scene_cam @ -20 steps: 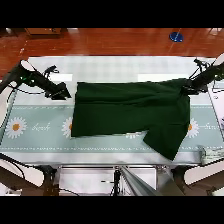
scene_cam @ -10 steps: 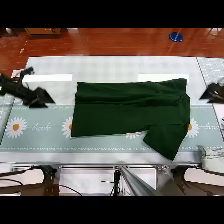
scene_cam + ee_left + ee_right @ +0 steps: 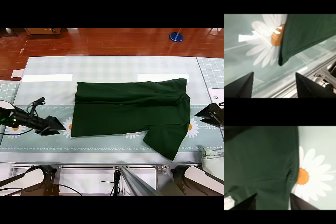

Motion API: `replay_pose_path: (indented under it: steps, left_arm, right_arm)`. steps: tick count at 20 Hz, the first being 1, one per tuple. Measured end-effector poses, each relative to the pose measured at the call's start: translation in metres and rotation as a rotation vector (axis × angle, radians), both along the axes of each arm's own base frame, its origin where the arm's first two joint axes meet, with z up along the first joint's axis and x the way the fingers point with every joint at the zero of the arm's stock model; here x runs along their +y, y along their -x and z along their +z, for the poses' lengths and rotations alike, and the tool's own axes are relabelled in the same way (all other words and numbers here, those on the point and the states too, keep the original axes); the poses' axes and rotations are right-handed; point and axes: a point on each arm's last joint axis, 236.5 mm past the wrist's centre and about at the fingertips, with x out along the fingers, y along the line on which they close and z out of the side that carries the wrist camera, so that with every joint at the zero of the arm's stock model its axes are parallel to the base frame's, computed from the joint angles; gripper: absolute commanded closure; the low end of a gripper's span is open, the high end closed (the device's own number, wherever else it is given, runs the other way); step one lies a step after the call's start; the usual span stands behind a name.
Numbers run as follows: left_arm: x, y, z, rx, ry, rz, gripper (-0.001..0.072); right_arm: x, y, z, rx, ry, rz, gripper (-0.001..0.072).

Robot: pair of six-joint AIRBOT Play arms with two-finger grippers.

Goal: Fold the shirts.

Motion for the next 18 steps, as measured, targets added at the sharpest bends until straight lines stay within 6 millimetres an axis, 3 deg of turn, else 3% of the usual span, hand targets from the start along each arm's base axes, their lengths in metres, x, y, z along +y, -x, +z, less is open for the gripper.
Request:
replay_pose_path:
  steps: [5, 6, 7, 9, 14, 18]
  left_arm:
    - [-0.038, 0.009, -0.016, 0.063, 0.042, -0.057, 0.0098]
    - [-0.045, 0.013, -0.02, 0.089, 0.047, -0.071, 0.0136]
    - [-0.052, 0.015, -0.023, 0.109, 0.052, -0.076, 0.0288]
    - [-0.053, 0.018, -0.034, 0.136, 0.013, -0.086, 0.0686]
    - [-0.052, 0.024, -0.04, 0.187, -0.009, -0.08, 0.0684]
    - [-0.051, 0.03, -0.04, 0.21, -0.012, -0.097, 0.0684]
  right_arm:
    - [0.004, 0.001, -0.001, -0.016, -0.019, -0.008, 0.022]
    - [0.004, 0.002, -0.002, -0.015, -0.019, -0.008, 0.0221]
    - [0.005, 0.002, -0.001, -0.016, -0.02, -0.008, 0.0221]
    - [0.005, 0.002, -0.002, -0.017, -0.022, -0.007, 0.0221]
    - [0.005, 0.004, 0.002, -0.02, -0.012, -0.008, 0.0217]
    - [0.0, 0.035, -0.017, 0.078, 0.013, -0.035, 0.0216]
